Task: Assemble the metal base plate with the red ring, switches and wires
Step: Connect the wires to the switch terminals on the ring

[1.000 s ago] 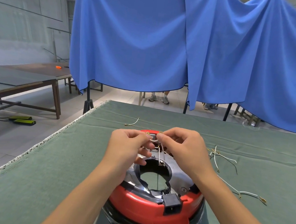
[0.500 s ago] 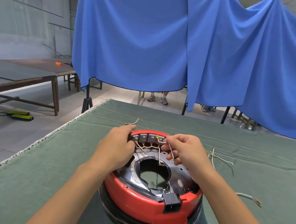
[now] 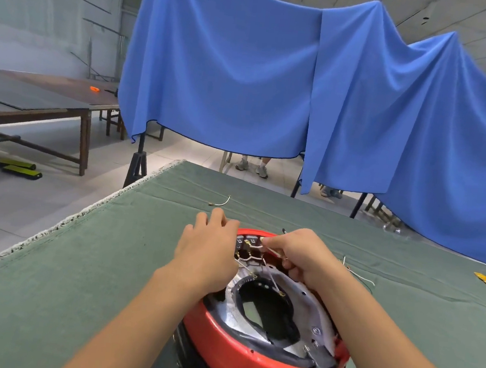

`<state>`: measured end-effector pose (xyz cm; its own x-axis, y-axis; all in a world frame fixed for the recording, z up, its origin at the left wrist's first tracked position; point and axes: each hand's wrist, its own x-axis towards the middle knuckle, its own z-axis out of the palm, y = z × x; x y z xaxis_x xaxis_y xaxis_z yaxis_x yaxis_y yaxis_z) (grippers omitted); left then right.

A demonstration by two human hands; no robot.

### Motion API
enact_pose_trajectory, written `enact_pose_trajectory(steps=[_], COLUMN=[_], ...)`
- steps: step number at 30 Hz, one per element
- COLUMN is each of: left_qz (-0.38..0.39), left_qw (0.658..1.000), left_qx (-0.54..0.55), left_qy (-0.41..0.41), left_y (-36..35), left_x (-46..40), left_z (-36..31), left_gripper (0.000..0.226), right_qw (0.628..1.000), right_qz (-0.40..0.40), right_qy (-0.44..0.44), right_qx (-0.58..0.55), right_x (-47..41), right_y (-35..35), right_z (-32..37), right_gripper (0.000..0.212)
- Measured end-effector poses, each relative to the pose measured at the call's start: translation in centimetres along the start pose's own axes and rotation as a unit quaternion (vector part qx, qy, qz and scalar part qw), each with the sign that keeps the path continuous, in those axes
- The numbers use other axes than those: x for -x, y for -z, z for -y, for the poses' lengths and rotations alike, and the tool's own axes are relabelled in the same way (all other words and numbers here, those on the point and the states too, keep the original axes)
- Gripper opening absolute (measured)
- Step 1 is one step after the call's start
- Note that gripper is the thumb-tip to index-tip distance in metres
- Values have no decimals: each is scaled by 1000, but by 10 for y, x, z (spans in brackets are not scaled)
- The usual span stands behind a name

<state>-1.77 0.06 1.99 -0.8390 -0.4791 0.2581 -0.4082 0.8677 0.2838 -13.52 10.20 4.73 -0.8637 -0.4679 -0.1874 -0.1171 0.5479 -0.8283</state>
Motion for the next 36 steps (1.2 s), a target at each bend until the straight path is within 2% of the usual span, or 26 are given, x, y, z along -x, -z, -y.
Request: enact_pose_trajectory(steps=[4,11,16,21,29,36], left_qz=[-21,16,13,18,59,83], left_qw=[1000,994,993,993,989,984], left_qx=[2,104,112,104,125,150], left_qy=[-5,-42,-45,-48,-52,-41], left_y=[-4,-7,-8,-9,-3,-7], left_x=[0,-3,-5,-6,-19,-31], left_z=[-1,4,5,6,11,14], left_gripper=[42,53,48,48,63,60], right_qw=[1000,1000,998,997,992,991], right_qz=[-11,11,12,-22,-12,-15], right_qy=[-25,-20,6,27,38,43], right_qx=[12,11,57,71,121,125], right_x=[-1,0,2,-3,-8,-12], right_y=[-9,-16,-22,-21,-24,-23], right_z=[-6,-17,-13,-14,-17,-18], right_gripper=[20,52,17,21,25,28])
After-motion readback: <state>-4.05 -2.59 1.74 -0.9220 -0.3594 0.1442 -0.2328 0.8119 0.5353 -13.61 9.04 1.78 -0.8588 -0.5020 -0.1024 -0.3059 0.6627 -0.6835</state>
